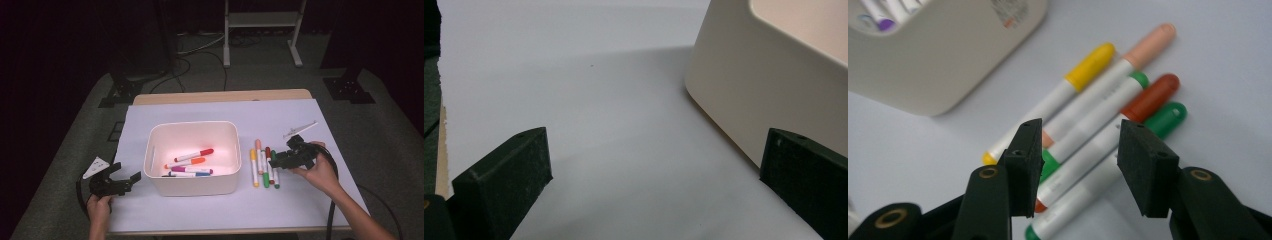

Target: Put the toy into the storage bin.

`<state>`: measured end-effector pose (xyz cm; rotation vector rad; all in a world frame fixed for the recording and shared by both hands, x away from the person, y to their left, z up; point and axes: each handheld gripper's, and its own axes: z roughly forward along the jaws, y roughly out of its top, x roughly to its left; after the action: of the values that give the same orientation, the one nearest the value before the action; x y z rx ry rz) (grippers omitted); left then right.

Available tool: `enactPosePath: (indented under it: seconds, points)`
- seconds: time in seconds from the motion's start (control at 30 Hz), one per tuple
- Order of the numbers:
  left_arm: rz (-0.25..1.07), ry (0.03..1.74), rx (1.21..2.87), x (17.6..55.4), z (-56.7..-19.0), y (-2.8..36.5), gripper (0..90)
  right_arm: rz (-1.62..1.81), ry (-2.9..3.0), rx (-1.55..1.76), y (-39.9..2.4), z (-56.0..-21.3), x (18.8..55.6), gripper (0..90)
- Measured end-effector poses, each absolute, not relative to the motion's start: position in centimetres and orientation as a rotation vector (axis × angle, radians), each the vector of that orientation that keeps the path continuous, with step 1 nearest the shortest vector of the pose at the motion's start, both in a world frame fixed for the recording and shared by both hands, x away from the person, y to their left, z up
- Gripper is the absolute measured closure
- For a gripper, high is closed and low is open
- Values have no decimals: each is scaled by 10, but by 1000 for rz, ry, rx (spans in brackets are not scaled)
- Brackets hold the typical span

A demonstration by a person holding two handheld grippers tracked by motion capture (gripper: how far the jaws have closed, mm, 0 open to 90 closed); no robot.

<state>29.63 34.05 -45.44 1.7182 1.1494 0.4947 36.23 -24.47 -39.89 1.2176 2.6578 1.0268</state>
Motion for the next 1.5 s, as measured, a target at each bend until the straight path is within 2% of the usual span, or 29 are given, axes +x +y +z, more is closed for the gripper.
enactPosePath:
  seconds: [0.67, 0.73, 0.97, 1.3, 1.5]
  points:
    - [501, 1145, 1716, 296, -454, 341, 0, 848, 2530, 1403, -254, -436, 361, 566]
    - [501, 1146, 1716, 296, -454, 341, 0, 848, 2490, 1424, -262, -438, 356, 603]
    - [503, 1146, 1715, 296, -454, 341, 0, 803, 2423, 1428, -275, -439, 349, 747]
    - [503, 1148, 1715, 296, -454, 340, 0, 877, 2454, 1475, -283, -435, 350, 762]
    - [497, 1149, 1719, 296, -454, 340, 0, 1039, 2490, 1463, -285, -414, 341, 762]
